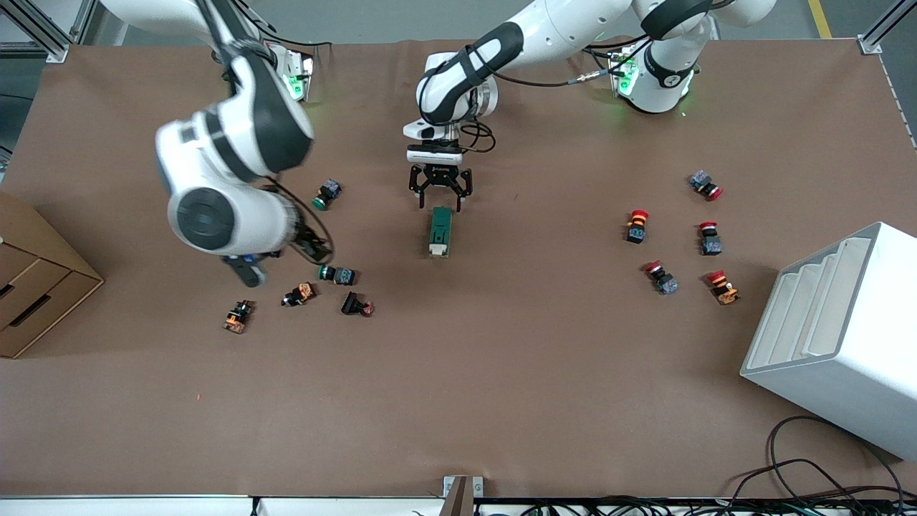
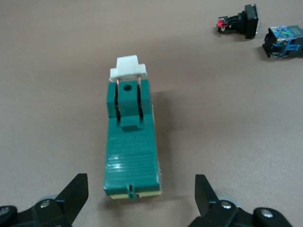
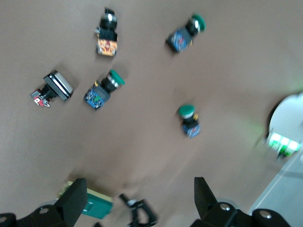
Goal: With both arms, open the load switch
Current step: 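Reach the right gripper to the white handle while the left gripper holds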
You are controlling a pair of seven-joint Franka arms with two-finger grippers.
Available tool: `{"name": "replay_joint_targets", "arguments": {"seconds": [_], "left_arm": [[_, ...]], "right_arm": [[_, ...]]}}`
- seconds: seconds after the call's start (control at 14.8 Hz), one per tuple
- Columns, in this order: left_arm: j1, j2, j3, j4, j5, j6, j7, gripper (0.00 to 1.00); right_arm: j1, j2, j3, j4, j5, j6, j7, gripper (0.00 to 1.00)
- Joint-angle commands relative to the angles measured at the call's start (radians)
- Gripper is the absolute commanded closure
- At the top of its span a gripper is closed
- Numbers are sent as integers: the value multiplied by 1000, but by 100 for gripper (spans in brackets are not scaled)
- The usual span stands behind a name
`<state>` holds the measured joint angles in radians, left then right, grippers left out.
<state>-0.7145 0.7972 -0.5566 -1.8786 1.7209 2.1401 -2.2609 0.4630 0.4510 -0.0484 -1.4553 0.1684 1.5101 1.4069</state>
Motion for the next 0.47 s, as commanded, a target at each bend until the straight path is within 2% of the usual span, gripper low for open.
{"name": "replay_joint_targets", "arguments": {"seconds": [0.0,0.2,0.41], "left_arm": [[-49,28,46,39,58,-35,-55,1],[-77,39,75,39,100,-78,-84,1],[-86,54,76,38,121,-88,-164,1]], "right_arm": [[52,162,-10,160,34,-10,206,0],[114,225,-5,168,39,112,363,0],[115,270,-5,165,163,191,451,0]]}}
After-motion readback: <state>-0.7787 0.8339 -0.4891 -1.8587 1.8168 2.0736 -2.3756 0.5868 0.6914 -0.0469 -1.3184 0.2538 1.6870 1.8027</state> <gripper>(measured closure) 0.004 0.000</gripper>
